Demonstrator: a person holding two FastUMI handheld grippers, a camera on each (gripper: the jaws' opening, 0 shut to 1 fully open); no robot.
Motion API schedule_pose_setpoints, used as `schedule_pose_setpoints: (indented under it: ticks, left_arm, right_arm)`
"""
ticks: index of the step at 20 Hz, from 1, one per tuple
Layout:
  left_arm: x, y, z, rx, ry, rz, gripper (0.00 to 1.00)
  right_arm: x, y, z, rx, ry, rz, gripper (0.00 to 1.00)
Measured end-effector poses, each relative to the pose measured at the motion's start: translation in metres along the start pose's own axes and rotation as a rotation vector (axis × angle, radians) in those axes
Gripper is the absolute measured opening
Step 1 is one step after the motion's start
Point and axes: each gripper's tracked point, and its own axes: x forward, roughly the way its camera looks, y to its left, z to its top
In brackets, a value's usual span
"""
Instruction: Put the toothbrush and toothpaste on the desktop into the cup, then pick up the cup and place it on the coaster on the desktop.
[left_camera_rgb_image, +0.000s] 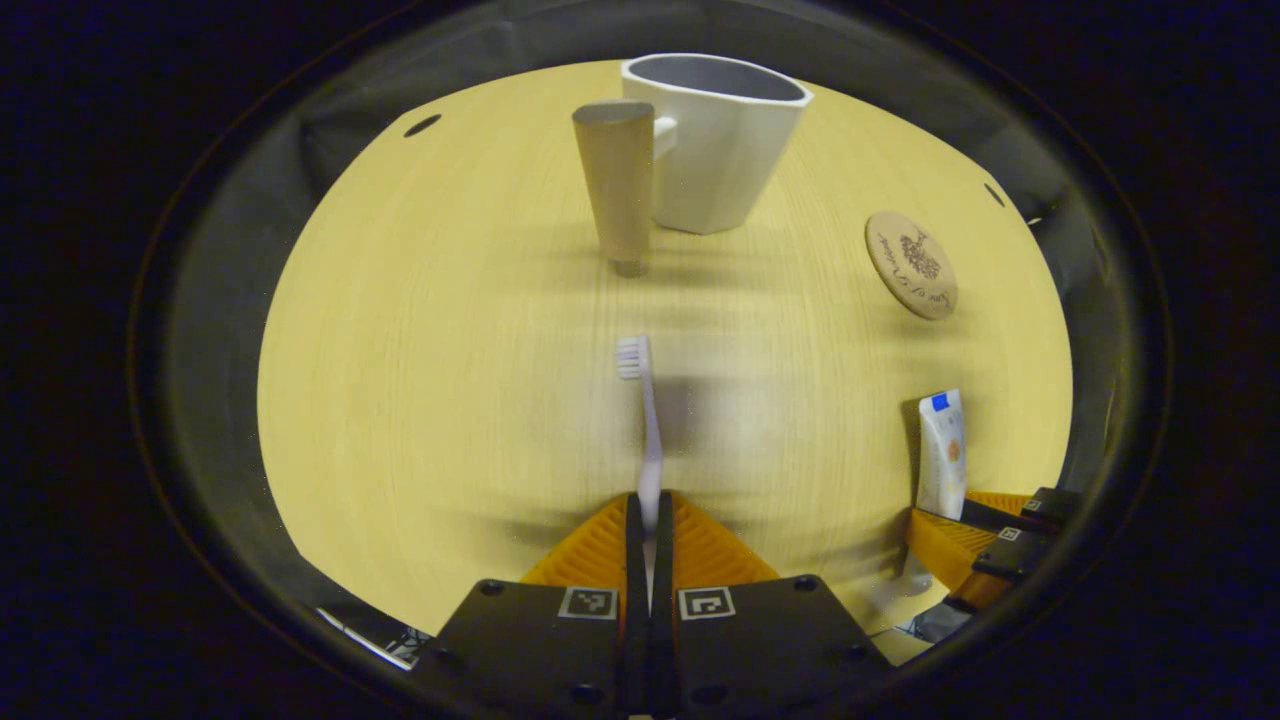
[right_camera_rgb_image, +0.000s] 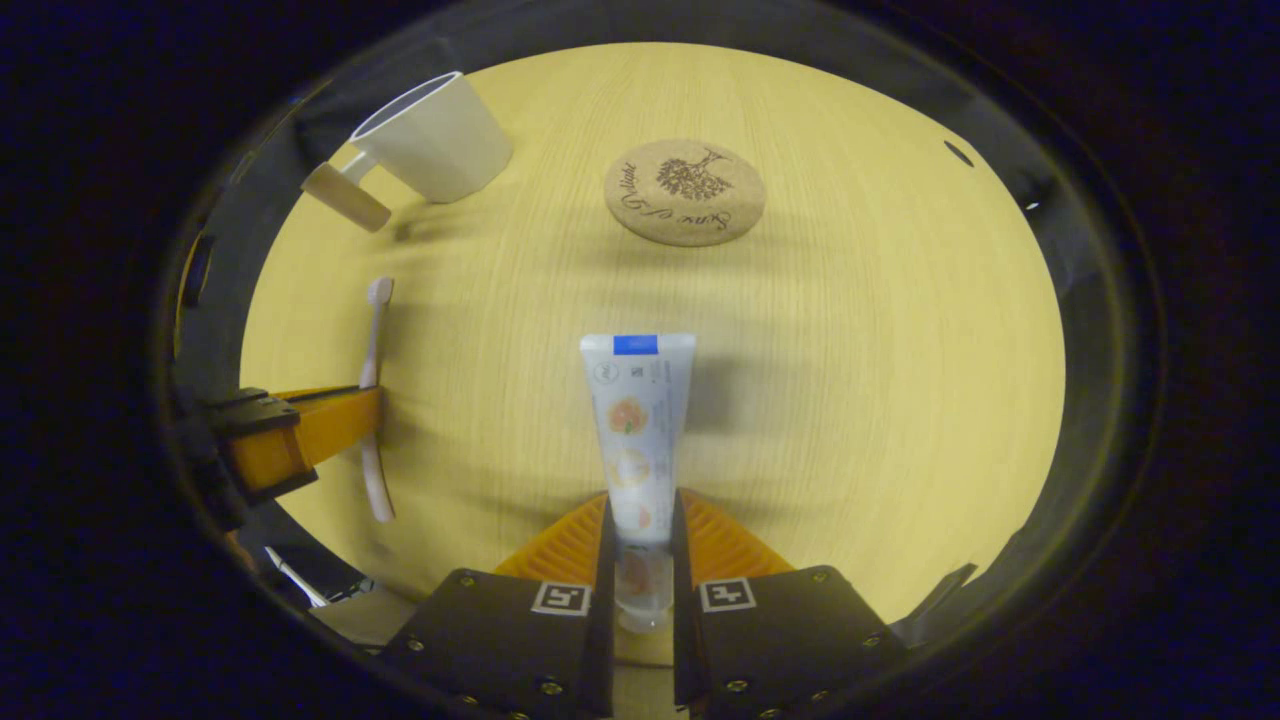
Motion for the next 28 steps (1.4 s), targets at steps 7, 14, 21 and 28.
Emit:
schedule_pose_setpoints:
  ticks: [7,14,21,28]
  left_arm:
    - [-0.044,-0.017,-0.008,0.034,-0.052,-0.104,0.08]
    - [-0.118,-0.053,0.043,0.032,-0.191,-0.213,0.08]
    - [-0.197,-0.040,0.151,0.038,-0.393,-0.220,0.08]
    - [-0.196,-0.018,0.236,0.066,-0.501,-0.159,0.07]
  right_arm:
    - [-0.013,-0.001,0.008,0.062,-0.043,0.038,0.25]
    - [-0.022,-0.006,0.009,0.103,-0.067,0.051,0.25]
    - [-0.024,-0.004,0.006,0.118,-0.080,0.072,0.25]
    - [-0.023,-0.008,-0.001,0.122,-0.070,0.068,0.25]
